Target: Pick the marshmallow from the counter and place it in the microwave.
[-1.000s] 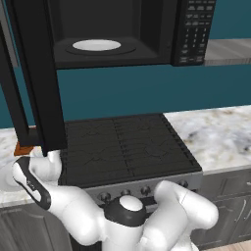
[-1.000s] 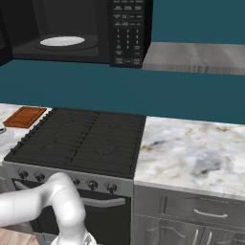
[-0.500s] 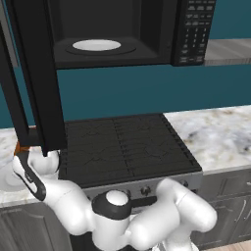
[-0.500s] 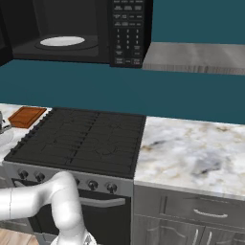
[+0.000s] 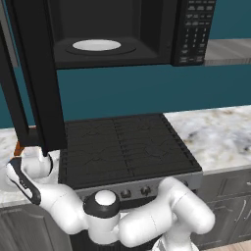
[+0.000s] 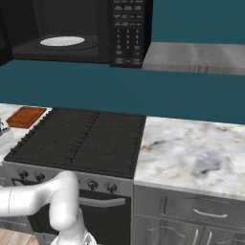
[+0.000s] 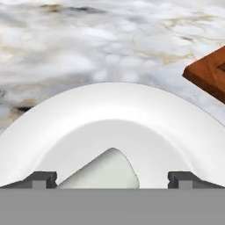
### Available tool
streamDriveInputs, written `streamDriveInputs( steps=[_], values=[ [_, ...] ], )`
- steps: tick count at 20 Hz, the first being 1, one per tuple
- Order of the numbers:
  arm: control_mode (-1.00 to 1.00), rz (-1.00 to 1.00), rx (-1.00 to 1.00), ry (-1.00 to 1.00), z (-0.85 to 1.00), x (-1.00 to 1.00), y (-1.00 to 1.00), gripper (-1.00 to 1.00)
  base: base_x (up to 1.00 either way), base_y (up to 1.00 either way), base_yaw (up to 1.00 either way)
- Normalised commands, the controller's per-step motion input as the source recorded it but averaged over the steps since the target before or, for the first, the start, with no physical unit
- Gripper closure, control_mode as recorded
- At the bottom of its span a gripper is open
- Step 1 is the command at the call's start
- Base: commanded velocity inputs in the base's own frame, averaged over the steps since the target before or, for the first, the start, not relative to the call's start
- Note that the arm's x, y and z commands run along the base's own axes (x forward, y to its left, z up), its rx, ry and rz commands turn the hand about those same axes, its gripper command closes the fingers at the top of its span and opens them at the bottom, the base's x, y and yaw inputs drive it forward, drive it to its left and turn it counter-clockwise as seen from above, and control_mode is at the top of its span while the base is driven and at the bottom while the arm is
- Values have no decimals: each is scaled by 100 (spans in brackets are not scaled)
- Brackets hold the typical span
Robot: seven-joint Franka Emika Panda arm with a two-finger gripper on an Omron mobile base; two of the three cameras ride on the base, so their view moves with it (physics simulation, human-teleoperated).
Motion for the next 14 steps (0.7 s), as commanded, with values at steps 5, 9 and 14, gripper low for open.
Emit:
streamDriveInputs(
  steps=[5, 9, 14],
  values=[
    [-100, -7, 0, 0, -17, 18, 44, -100, 0, 0, 0],
    [-100, -6, 0, 0, -10, 26, 16, -100, 0, 0, 0],
    [-100, -9, 0, 0, -21, 3, 5, -100, 0, 0, 0]
  ],
)
